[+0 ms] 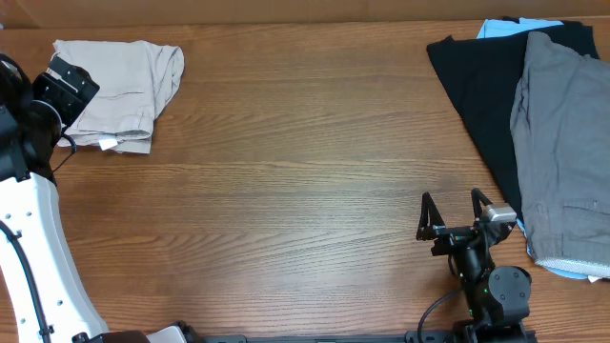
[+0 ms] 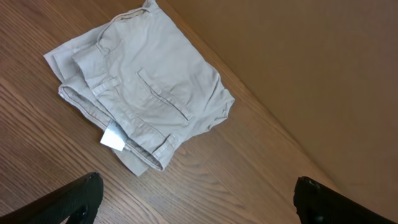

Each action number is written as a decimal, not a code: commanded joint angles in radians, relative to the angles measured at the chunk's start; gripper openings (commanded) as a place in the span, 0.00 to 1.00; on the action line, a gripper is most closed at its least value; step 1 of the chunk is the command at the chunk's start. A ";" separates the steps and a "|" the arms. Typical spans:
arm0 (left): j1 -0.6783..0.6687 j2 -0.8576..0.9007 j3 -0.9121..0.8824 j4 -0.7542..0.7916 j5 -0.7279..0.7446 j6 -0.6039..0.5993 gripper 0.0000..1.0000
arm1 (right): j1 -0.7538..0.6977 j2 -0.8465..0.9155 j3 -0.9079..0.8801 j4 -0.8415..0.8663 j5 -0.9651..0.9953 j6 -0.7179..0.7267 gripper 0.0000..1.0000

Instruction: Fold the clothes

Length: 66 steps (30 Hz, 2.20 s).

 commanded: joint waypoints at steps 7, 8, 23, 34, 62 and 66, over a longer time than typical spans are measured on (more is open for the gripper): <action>-0.004 0.003 0.003 0.003 0.008 0.023 1.00 | -0.012 -0.080 -0.040 0.006 0.009 -0.003 1.00; -0.004 0.003 0.003 0.003 0.008 0.023 1.00 | -0.012 -0.080 -0.040 0.006 0.005 -0.003 1.00; -0.004 0.003 0.003 0.003 0.008 0.023 1.00 | -0.012 -0.080 -0.040 0.006 0.003 0.000 1.00; -0.004 0.003 0.003 0.003 0.008 0.023 1.00 | -0.012 -0.080 -0.040 0.006 0.003 0.000 1.00; -0.533 -0.266 -0.141 0.003 0.008 0.023 1.00 | -0.012 -0.080 -0.040 0.006 0.003 0.000 1.00; -0.621 -0.367 -0.187 -0.060 -0.061 0.082 1.00 | -0.012 -0.080 -0.040 0.006 0.003 0.000 1.00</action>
